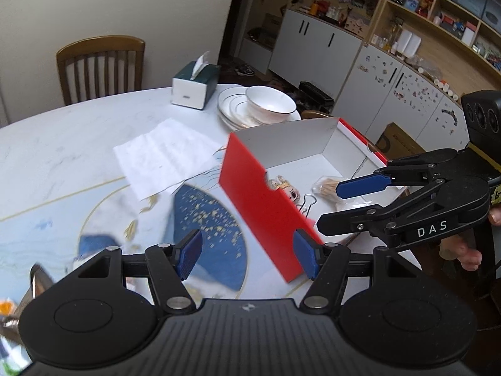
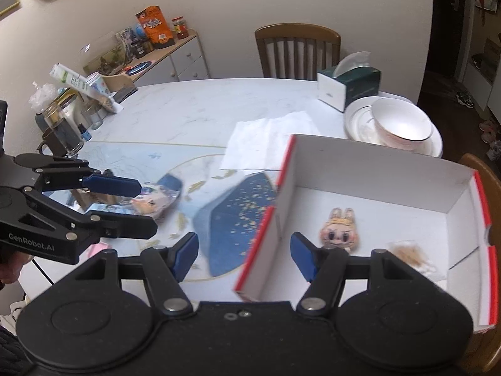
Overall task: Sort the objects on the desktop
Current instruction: 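Withdraw both open tools from the box back toward the pile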
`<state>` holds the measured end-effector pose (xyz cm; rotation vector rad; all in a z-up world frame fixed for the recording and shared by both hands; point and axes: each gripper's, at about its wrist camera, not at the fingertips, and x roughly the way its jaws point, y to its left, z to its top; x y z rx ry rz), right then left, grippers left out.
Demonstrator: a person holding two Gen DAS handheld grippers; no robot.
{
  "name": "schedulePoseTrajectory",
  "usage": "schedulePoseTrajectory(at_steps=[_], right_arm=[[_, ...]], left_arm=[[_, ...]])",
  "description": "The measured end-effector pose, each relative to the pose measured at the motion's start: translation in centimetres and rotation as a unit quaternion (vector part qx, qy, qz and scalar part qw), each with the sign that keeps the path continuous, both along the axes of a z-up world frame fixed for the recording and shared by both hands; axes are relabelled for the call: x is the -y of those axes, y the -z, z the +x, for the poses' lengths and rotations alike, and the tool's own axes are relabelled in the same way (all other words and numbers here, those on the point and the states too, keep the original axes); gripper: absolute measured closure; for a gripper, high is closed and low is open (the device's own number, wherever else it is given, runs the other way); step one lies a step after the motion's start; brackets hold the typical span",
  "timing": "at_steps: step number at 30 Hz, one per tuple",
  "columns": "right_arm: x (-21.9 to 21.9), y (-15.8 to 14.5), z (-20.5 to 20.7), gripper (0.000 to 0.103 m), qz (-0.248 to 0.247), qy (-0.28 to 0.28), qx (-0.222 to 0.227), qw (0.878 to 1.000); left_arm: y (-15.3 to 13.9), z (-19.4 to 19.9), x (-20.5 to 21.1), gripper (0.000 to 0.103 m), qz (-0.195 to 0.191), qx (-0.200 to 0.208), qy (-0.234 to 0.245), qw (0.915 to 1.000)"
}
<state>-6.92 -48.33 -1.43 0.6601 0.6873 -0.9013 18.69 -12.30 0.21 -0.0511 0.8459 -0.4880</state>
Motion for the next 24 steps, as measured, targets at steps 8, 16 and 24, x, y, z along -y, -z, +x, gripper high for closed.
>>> schedulePoseTrajectory(at_steps=[8, 16, 24], right_arm=[[-1.7, 0.1, 4.4, 0.038, 0.002, -0.008, -0.007, 1.000], [-2.9, 1.1, 8.8, 0.038, 0.008, -0.008, -0.015, 1.000], [-2.7, 2.8, 12.4, 0.037, 0.020, 0.003, -0.027, 0.999]], left_arm=[[0.8, -2.5, -4.3, 0.034, 0.006, 0.005, -0.015, 0.9999], [2.1, -4.5, -9.5, 0.020, 0.026, 0.006, -0.042, 0.9987], [4.5, -6.5, -13.4, 0.010, 0.037, -0.002, -0.057, 0.9977]])
